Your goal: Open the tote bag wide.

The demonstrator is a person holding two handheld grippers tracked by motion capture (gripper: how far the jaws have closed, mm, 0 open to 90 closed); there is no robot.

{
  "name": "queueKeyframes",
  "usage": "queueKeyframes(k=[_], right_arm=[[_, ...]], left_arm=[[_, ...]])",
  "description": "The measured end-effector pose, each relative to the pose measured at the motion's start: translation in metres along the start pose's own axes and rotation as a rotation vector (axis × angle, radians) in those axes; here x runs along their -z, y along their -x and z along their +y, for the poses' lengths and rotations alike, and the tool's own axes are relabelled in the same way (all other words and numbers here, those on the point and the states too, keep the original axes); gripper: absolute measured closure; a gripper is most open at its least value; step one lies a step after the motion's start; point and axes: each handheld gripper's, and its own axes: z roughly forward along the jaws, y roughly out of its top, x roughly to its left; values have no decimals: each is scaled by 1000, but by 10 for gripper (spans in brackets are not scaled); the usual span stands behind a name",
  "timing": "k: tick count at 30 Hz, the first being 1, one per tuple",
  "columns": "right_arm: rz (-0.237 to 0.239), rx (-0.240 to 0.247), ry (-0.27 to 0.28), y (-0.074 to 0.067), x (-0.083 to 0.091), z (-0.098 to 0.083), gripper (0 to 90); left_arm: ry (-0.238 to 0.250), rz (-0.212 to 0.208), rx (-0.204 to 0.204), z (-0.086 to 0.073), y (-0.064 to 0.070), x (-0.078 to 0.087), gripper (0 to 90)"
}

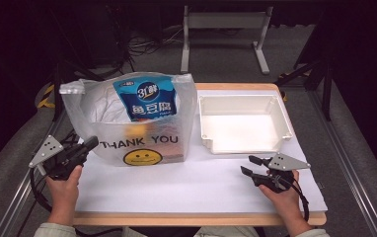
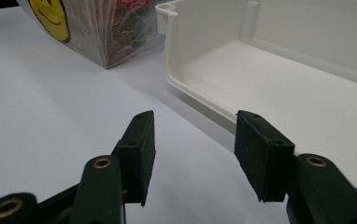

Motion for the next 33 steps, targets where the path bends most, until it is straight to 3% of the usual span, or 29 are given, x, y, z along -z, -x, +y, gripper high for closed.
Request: queueKeyframes(k=[8, 17, 21, 22, 30, 33], right_arm=[[19, 21, 38, -14, -2, 34, 434], [51, 88, 55, -29, -25, 82, 407], [79, 87, 61, -31, -35, 98, 386], [93, 76, 70, -33, -45, 109, 369], [155, 40, 119, -48, -81, 130, 346], [151, 45, 128, -52, -94, 139, 341]], left_arm=[[-4, 8, 1, 1, 1, 1, 898], [-14, 21, 14, 1, -1, -1, 886], [-15, 27, 20, 1, -1, -2, 885], [-15, 26, 21, 1, -1, -2, 886], [-5, 21, 27, 1, -3, -1, 868], [-3, 32, 24, 1, -4, -1, 861]])
